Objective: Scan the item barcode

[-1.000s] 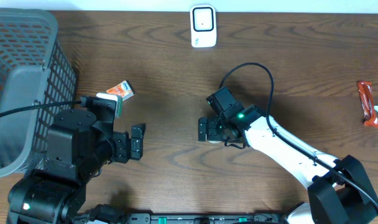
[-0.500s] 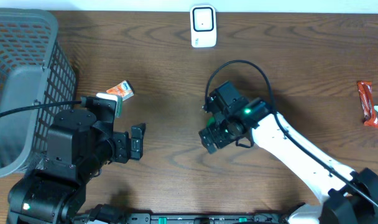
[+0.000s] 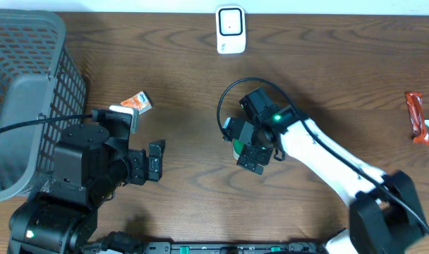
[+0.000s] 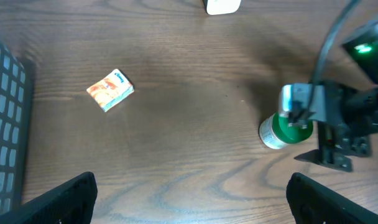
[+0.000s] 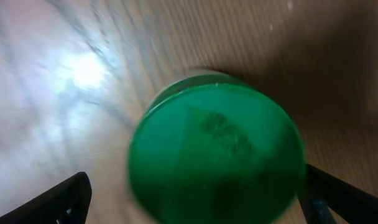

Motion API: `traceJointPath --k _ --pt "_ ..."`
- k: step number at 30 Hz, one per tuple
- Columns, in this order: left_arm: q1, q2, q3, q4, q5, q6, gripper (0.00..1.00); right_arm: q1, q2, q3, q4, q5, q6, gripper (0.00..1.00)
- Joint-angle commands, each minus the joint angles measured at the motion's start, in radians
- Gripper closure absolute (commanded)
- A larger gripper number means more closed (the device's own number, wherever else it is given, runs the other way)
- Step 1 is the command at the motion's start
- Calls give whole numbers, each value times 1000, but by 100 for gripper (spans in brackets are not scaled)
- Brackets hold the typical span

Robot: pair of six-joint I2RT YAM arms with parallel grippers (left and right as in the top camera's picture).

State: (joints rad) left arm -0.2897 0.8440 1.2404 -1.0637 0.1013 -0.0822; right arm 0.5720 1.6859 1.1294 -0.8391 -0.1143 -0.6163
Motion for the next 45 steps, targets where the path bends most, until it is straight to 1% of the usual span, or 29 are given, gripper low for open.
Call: traceJointPath --k 1,7,8,11,12,16,19,22,24,28,31,32,33,35,37,41,42,44,45 --pt "3 -2 11 2 -9 -2 2 -6 47 1 21 12 -82 1" --pt "3 -2 11 2 -9 -2 2 -6 58 1 17 11 -81 1" --pt "3 -2 11 2 -9 -2 2 -6 58 1 19 11 -81 3" --pt "3 -3 11 2 -9 -2 2 -6 60 1 25 11 -81 18" --pt "3 -2 11 2 -9 -2 2 -6 60 1 27 11 -81 20" --pt "3 -2 11 2 -9 -2 2 -6 61 1 37 11 -72 25" --pt "3 -3 11 2 -9 -2 2 -6 61 1 39 11 4 26" --pt "3 -2 11 2 -9 -2 2 -6 61 1 39 11 113 28" --pt "3 -2 11 2 -9 -2 2 -6 61 1 39 11 188 33" --pt "3 -2 11 2 -9 -2 2 -6 61 1 35 12 324 46" --pt "3 -2 11 2 -9 -2 2 -6 61 1 31 13 378 51" --pt "3 -3 11 2 -9 -2 2 -6 61 1 26 15 383 54" --pt "3 -3 11 2 -9 -2 2 -6 61 1 23 29 408 54" --pt "3 -2 11 2 -9 -2 2 -6 61 2 11 75 519 54" --pt "3 -3 11 2 -9 -2 2 -6 60 2 -9 83 634 47" --pt "3 -2 11 2 -9 -2 2 -8 60 3 -41 77 879 48" --pt "3 -2 11 2 -9 -2 2 -11 60 3 -43 78 937 44" --pt "3 -3 11 2 -9 -2 2 -16 60 3 -42 78 1032 34" --pt "3 -2 11 2 -9 -2 2 -16 60 3 -40 78 1066 27"
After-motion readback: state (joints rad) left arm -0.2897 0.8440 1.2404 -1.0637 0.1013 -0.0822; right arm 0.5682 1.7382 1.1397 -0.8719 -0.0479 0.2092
